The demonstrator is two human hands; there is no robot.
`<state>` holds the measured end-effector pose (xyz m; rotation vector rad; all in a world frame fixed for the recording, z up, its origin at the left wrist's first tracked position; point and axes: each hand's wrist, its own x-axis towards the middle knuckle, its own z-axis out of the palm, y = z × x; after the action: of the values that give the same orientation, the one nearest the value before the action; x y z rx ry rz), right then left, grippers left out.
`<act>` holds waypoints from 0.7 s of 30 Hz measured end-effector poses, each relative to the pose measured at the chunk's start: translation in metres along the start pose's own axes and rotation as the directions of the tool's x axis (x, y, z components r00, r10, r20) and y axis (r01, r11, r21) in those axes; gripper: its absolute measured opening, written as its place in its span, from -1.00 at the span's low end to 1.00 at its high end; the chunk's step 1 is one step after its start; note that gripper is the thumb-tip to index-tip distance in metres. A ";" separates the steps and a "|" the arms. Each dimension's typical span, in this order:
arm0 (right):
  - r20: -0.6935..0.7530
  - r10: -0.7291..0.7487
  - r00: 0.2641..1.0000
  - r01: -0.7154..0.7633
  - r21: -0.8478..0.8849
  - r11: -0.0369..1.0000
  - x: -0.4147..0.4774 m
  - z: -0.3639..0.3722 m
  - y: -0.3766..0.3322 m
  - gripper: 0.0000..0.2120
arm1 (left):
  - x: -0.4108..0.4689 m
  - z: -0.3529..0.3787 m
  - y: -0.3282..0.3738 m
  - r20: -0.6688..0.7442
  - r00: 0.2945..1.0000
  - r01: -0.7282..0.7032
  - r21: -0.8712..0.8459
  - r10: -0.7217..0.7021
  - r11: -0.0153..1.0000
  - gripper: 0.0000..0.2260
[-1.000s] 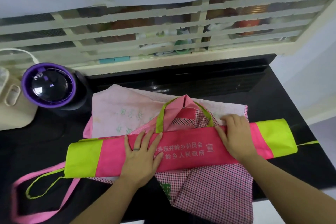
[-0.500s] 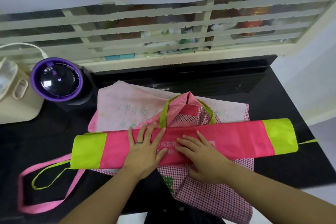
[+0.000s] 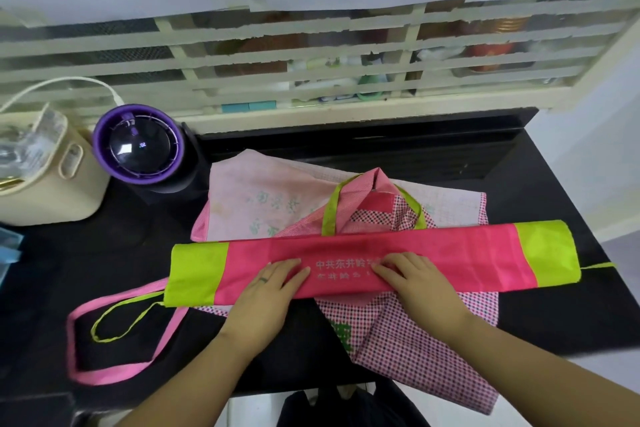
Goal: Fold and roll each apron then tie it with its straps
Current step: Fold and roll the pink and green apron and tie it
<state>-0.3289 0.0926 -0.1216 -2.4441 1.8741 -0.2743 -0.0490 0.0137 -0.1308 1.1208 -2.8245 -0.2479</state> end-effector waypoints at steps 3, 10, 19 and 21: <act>0.027 0.072 0.997 -0.074 0.078 0.994 0.008 -0.014 0.006 -0.62 | 0.003 -0.008 -0.009 0.000 0.996 0.090 -0.062 -0.090 0.994 -0.45; 0.581 0.183 0.793 -0.347 0.183 0.920 0.058 -0.061 0.039 -0.75 | 0.032 -0.051 -0.046 0.351 0.889 0.349 -0.104 -0.294 0.931 -0.75; 0.636 0.281 0.719 -0.458 0.130 0.879 0.069 -0.049 0.050 -0.67 | 0.015 -0.062 -0.106 0.422 0.649 0.717 -0.061 -0.633 0.694 -0.74; 0.637 0.283 0.717 -0.445 0.105 0.889 0.072 -0.048 0.050 -0.67 | 0.008 -0.064 -0.106 0.364 0.626 0.760 -0.084 -0.690 0.645 -0.77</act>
<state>-0.3667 0.0138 -0.0735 -1.6452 1.8106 0.2600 0.0259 -0.0751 -0.0873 2.2861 -2.2537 -0.8456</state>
